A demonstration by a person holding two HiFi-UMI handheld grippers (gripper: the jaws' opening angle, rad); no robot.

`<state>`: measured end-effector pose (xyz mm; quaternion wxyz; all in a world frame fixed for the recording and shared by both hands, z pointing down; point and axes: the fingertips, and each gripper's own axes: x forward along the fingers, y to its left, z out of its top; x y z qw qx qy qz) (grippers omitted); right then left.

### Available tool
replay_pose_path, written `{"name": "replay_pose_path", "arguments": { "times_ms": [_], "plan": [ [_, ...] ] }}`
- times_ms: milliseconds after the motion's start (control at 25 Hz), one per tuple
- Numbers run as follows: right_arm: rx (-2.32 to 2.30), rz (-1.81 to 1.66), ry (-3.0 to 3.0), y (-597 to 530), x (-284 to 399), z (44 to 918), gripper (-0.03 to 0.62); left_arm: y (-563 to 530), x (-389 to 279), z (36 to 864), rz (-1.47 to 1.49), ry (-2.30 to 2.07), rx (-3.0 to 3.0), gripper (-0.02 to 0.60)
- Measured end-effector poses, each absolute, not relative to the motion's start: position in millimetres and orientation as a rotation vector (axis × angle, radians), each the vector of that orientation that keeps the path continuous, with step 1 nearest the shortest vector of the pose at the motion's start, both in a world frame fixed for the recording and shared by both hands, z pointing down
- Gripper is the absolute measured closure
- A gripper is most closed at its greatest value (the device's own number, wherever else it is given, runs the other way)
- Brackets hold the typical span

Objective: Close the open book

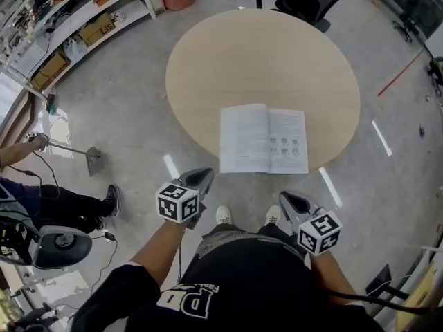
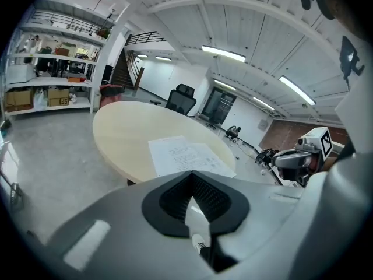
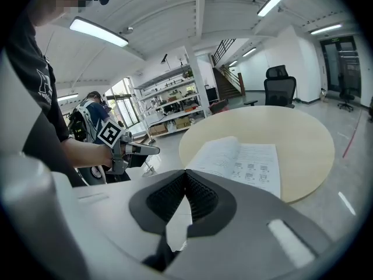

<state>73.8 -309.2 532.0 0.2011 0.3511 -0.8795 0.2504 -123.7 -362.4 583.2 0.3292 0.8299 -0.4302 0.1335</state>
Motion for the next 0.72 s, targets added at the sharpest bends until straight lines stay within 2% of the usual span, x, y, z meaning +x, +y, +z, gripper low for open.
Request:
{"name": "replay_pose_path", "arguments": {
  "times_ms": [240, 600, 640, 720],
  "plan": [
    [0.897, 0.670, -2.470, -321, 81, 528, 0.586, -372, -112, 602, 0.333, -1.146, 2.091, 0.574],
    [0.838, 0.711, -2.450, -322, 83, 542, 0.586, -371, -108, 680, 0.347, -1.078, 1.928, 0.574],
    [0.836, 0.715, -2.443, -321, 83, 544, 0.586, -372, -109, 686, 0.309, -1.069, 1.892, 0.570],
    [0.837, 0.723, -2.431, -320, 85, 548, 0.586, -373, -111, 697, 0.196, -1.049, 1.803, 0.509]
  ]
}}
